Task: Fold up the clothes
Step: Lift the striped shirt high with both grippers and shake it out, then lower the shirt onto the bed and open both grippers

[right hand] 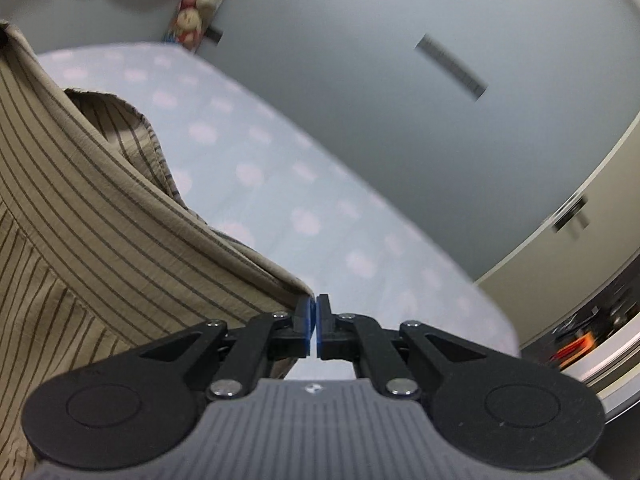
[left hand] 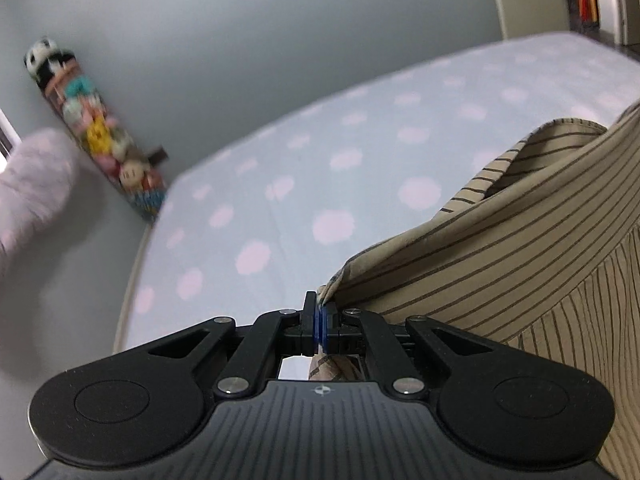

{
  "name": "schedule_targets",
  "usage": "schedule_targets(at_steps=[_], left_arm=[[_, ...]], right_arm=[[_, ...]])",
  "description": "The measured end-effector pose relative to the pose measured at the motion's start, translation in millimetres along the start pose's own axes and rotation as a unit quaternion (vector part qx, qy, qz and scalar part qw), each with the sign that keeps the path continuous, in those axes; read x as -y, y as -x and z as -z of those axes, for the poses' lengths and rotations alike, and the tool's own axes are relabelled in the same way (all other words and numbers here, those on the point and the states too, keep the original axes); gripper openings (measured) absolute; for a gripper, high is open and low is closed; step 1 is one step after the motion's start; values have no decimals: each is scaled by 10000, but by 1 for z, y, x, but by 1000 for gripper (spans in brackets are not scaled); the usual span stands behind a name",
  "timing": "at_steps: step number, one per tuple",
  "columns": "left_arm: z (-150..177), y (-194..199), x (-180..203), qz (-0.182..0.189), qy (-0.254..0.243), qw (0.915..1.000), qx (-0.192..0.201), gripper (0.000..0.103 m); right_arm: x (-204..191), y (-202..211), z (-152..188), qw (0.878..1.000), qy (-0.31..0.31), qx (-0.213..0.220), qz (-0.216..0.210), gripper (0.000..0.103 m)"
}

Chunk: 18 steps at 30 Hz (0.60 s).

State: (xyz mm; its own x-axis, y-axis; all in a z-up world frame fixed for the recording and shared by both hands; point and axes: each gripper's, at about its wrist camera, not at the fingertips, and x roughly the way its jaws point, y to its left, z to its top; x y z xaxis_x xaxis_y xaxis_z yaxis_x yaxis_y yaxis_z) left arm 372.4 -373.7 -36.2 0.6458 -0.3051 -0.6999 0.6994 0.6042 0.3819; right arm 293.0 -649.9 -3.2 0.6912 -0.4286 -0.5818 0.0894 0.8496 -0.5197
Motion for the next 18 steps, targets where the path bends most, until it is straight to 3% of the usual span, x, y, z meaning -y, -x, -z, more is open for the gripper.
schedule_targets(at_steps=[8, 12, 14, 16, 18], left_arm=[[11, -82, 14, -60, 395, 9979, -504, 1], [15, -102, 15, -81, 593, 9963, -623, 11], [17, -102, 16, -42, 622, 9958, -665, 27], [21, -100, 17, -43, 652, 9957, -655, 39], [24, -94, 14, 16, 720, 9960, -526, 42]], right_arm=[[-37, -107, 11, 9983, -260, -491, -184, 4], [-55, -130, 24, 9976, -380, -555, -164, 21], [-52, -139, 24, 9968, -498, -574, -242, 27], [-49, -143, 25, 9956, -652, -586, -327, 48], [-42, -140, 27, 9935, -877, -588, -425, 56]])
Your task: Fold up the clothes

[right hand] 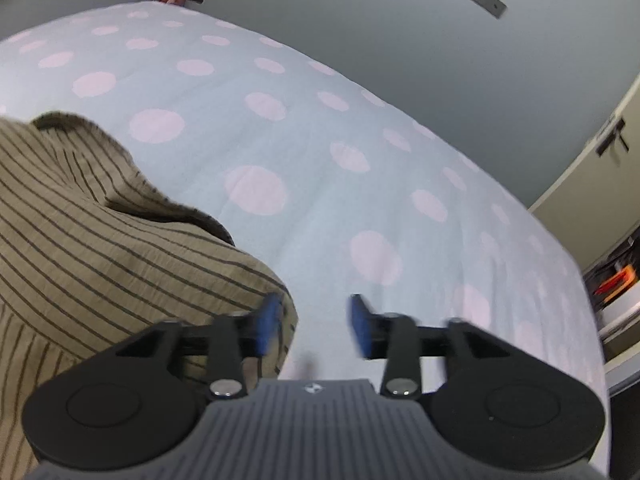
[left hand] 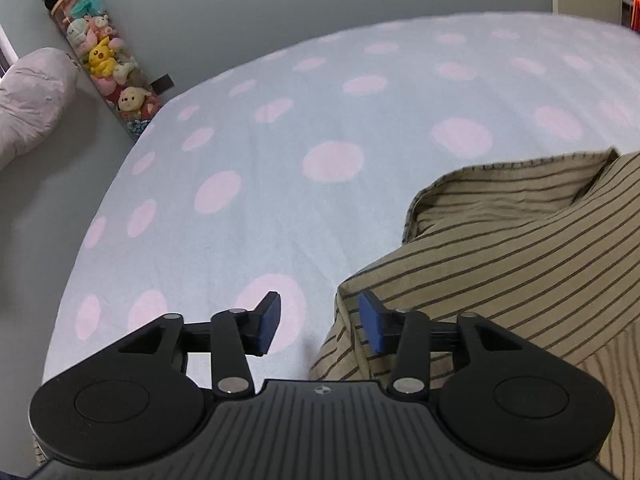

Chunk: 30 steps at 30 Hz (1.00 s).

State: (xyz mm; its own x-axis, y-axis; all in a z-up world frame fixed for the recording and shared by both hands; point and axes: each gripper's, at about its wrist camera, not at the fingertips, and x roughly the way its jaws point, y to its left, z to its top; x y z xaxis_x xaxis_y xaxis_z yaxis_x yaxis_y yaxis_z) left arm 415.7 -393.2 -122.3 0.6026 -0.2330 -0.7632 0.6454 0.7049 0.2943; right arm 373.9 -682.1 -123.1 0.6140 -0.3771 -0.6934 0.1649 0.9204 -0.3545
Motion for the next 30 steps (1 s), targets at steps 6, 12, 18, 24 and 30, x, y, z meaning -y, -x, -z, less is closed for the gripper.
schedule_targets(at_steps=[6, 12, 18, 24, 30], left_arm=[[11, 19, -15, 199, 229, 9993, 238, 44], [74, 79, -23, 415, 458, 9980, 89, 44], [155, 147, -17, 299, 733, 9968, 96, 45], [224, 168, -9, 341, 1363, 9898, -227, 51], [231, 152, -5, 146, 1209, 9918, -383, 50]], right_arm=[[24, 33, 19, 9954, -806, -1, -509, 60], [27, 101, 75, 9898, -1054, 17, -958, 55], [21, 141, 145, 9842, -1302, -271, -1170, 49], [25, 149, 188, 9726, -1953, -466, -1176, 47], [15, 144, 202, 9716, -2066, -555, -1008, 46]])
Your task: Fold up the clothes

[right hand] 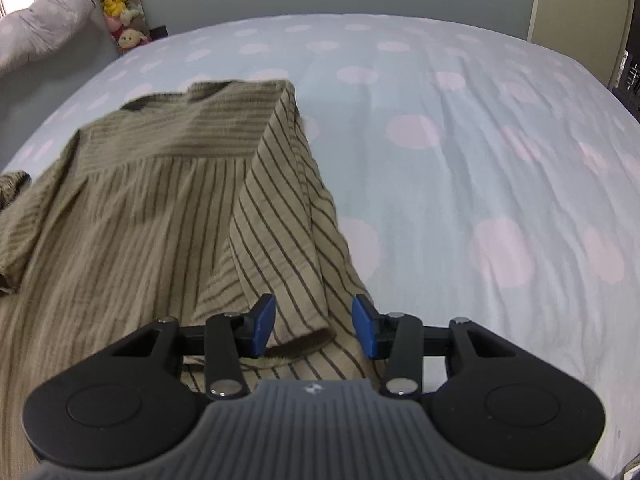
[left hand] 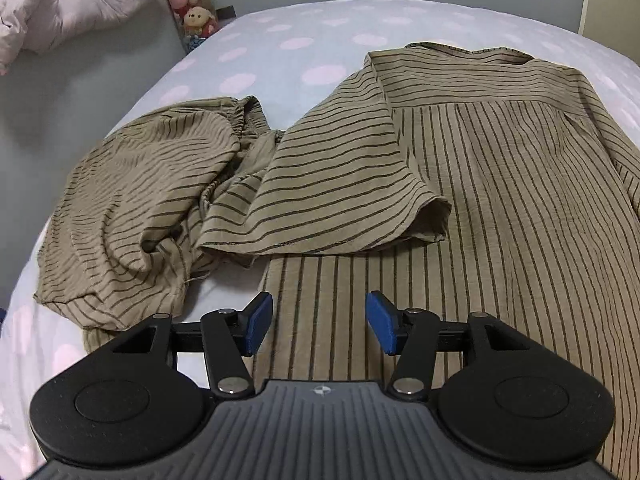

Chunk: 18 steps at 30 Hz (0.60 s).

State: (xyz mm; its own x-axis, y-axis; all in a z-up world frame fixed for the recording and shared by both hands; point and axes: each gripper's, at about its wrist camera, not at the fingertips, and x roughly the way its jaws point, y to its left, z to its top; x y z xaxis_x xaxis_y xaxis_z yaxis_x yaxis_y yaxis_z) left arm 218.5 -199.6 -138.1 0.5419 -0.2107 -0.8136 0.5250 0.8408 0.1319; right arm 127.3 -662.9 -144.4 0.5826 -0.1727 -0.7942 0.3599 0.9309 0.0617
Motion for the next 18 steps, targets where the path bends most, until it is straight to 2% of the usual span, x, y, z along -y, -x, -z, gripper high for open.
schedule_targets(at_steps=[3, 5, 7, 12, 18], left_arm=[[1, -7, 1, 253, 13, 9997, 28, 50], [1, -11, -1, 295, -42, 9995, 49, 50], [0, -14, -5, 235, -35, 9997, 74, 50], [2, -20, -19, 244, 151, 9995, 130, 50], [3, -19, -19, 171, 64, 9996, 206, 50]], right_arm=[[8, -12, 2, 9994, -346, -82, 6, 45], [9, -19, 4, 9986, -502, -143, -17, 36], [8, -24, 5, 9978, -610, -255, -58, 7], [0, -11, -6, 9989, -397, -214, 124, 5], [24, 10, -61, 9971, -5, -121, 757, 4]])
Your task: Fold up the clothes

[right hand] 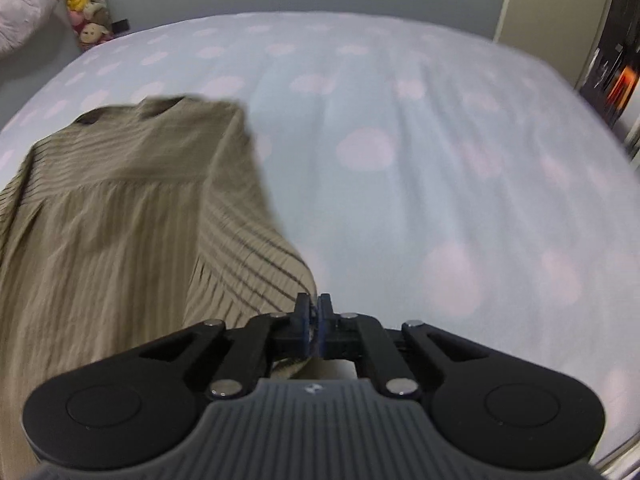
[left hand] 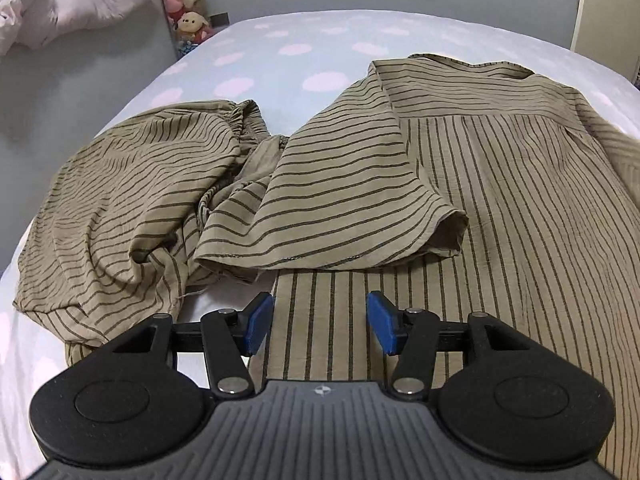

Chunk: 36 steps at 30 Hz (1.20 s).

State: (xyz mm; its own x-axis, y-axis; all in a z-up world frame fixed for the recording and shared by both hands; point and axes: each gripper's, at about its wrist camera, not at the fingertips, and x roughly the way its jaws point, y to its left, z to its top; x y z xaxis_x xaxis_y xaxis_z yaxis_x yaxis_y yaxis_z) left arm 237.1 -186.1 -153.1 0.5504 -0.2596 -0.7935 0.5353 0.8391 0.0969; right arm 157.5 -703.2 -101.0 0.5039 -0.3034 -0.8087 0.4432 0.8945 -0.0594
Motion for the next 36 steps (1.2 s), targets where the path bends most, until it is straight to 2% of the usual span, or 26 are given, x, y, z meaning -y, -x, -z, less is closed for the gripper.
schedule_targets(at_steps=[5, 11, 14, 19, 23, 24, 25, 27, 31, 35, 36], left_arm=[[-2, -4, 2, -73, -4, 10000, 59, 50], [-7, -14, 8, -109, 14, 9999, 67, 50], [-9, -22, 14, -168, -93, 9998, 55, 50], [-10, -39, 19, -184, -206, 9996, -41, 50], [-14, -42, 21, -81, -228, 9997, -18, 50], [-15, -42, 22, -38, -231, 9997, 4, 50], [-16, -39, 23, 15, -278, 9996, 58, 50], [-17, -32, 26, 123, -380, 9991, 171, 51], [-15, -22, 37, 288, -678, 9962, 469, 54], [-7, -10, 52, 54, -1209, 9900, 727, 54], [-6, -7, 55, 11, -1297, 9883, 806, 54]], right_arm=[[39, 0, -55, 9971, 195, 184, 712, 4], [86, -52, -99, 9877, 214, 150, 1541, 4], [100, -87, -108, 9845, 176, 115, 1743, 4], [106, -138, -113, 9830, 193, -15, 1825, 4], [102, -157, -106, 9834, 219, -218, 1787, 7], [100, -158, -102, 9835, 235, -250, 1776, 11], [98, -155, -98, 9834, 242, -234, 1783, 21], [93, -146, -87, 9840, 290, -177, 1749, 29], [75, -114, -55, 9884, 244, 62, 1496, 29], [48, -60, -5, 9946, -184, 483, 897, 34], [39, -49, 12, 9954, -265, 555, 735, 37]])
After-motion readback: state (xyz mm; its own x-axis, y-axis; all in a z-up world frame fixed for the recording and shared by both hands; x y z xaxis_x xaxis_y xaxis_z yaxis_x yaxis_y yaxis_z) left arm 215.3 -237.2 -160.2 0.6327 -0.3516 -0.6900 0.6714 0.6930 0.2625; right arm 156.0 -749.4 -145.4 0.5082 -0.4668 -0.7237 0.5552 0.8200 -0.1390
